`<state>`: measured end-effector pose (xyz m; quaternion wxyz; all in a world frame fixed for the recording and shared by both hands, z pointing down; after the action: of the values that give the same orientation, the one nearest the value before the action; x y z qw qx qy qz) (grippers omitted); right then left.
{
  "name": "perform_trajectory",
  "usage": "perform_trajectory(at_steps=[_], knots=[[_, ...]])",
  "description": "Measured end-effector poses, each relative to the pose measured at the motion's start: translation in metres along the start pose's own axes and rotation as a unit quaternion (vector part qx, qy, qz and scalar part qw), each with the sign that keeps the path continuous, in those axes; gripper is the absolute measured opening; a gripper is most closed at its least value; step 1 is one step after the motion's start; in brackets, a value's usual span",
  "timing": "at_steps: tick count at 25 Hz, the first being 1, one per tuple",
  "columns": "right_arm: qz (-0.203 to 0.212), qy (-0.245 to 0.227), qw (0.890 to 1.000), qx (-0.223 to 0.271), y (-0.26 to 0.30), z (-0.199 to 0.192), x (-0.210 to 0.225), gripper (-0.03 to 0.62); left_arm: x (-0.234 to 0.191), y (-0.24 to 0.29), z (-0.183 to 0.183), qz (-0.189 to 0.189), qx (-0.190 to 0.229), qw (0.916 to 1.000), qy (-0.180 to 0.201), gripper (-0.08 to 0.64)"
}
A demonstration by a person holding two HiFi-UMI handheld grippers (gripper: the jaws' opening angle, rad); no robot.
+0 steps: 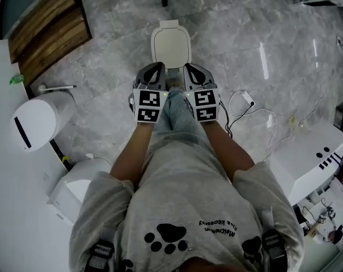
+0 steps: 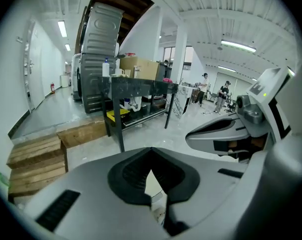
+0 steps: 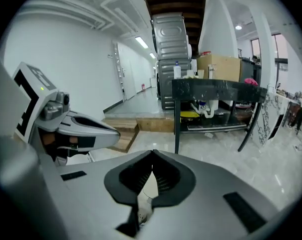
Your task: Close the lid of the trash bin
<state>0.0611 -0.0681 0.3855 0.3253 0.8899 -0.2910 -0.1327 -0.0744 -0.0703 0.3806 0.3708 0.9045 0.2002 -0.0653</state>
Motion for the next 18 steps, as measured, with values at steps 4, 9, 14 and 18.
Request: perform_trajectory(at_steps=[4,9,14,18], knots=[[-0.008,-0.014,0.999,0.041,-0.046,0.036,-0.003,0.031,0.015,-0.041,0.021,-0.001,0.031,0.9995,0.008,0.018],[-0.022,-0.029,0.995,0.093,-0.102,0.079,-0.004,0.031,0.040,-0.086,0.059,-0.016,0.075,0.9965,0.034,0.018],[-0.032,-0.027,0.989,0.144,-0.149,0.107,-0.012,0.031,0.064,-0.129,0.085,-0.023,0.118,0.9922,0.031,0.018],[-0.039,-0.050,0.981,0.181,-0.179,0.129,-0.026,0.031,0.072,-0.161,0.096,-0.028,0.142,0.9891,0.024,0.018]])
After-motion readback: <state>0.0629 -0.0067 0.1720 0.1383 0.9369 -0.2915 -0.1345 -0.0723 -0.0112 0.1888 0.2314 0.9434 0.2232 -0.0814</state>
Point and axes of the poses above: the fingertips, and each gripper's own axes: y forward along the fingers, x to its right, z out of its top, the point moved 7 cm from there along -y, backward along the fingers, and after that the axes turned 12 degrees about -y, right-handed, at the moved point
